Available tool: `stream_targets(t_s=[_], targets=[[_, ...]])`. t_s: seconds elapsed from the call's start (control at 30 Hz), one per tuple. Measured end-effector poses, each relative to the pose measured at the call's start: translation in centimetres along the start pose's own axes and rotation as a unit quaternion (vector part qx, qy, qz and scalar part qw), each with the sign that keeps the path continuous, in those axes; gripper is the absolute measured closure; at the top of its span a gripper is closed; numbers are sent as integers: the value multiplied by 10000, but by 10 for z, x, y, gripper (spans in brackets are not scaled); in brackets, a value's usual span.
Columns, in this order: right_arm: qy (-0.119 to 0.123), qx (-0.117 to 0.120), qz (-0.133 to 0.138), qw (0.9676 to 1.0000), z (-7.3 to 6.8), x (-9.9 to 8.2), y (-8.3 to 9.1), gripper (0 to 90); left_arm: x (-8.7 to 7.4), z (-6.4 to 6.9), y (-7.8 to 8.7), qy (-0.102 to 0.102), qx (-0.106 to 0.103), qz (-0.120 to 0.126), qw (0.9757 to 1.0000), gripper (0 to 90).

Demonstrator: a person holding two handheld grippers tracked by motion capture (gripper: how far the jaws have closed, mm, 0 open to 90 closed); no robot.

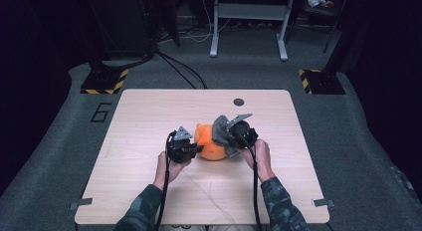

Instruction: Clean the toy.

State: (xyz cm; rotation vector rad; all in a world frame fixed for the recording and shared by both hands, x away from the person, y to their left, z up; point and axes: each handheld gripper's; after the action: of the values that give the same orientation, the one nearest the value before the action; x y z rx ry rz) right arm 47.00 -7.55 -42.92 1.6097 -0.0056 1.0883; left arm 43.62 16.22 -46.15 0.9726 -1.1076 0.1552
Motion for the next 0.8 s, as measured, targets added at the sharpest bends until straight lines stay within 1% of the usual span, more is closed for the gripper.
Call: stream_targets(t_s=[0.03,0.07,0.1,0.23,0.27,0.33,0.4,0.47,0.5,0.57,0.6,0.63,0.67,0.73,0.77,0.8], targets=[[-90,-28,-34,9999,2,-3,-2,721,0,-1,0,-36,-1,2,10000,806],[-92,-30,-37,9999,5,-5,-4,721,0,-1,0,-35,8,6,10000,807],[-163,-70,-113,9998,7,-9,-6,722,0,-1,0,-39,7,7,10000,806],[-377,-70,-269,9989,16,-19,-16,722,-1,-2,0,-36,-1,3,10000,807],[-369,-77,-286,9989,18,-21,-19,722,-1,-2,0,-45,6,6,10000,806],[-441,-71,-373,9983,21,-25,-24,722,-1,-3,0,-39,10,-4,10000,806],[-534,-48,-472,9974,23,-29,-29,722,-2,-2,-1,37,0,29,10000,806],[-571,-55,-564,9968,24,-31,-34,722,-2,-3,0,9,16,-2,10000,806],[-641,-58,-646,9958,24,-33,-38,722,-2,-3,0,25,13,-2,10000,806],[-595,-47,-740,9955,26,-37,-45,721,-3,-4,0,1,18,8,10000,806],[-653,-44,-783,9948,27,-40,-48,722,-3,-4,0,-1,17,0,10000,805],[-758,5,-729,9945,29,-42,-50,721,-3,-5,0,2,11,-2,10000,805],[-770,46,-709,9945,31,-42,-50,720,-3,-5,0,2,17,7,10000,805],[-791,10,-717,9943,33,-42,-46,721,-3,-5,1,-1,17,-18,10000,804],[-811,-18,-681,9944,34,-41,-42,721,-3,-6,1,-12,26,-19,10000,804],[-812,-40,-585,9950,36,-39,-37,721,-3,-6,1,-1,31,-20,10000,803]])
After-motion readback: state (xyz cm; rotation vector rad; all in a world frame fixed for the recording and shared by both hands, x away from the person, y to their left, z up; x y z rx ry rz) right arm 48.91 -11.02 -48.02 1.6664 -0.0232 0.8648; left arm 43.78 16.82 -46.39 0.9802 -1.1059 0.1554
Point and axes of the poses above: each handheld gripper's, and its own axes: y roughly backward along the jaws, x roughly out of its top, z roughly to its right, and after that the axes turned 2 degrees about x, right-handed
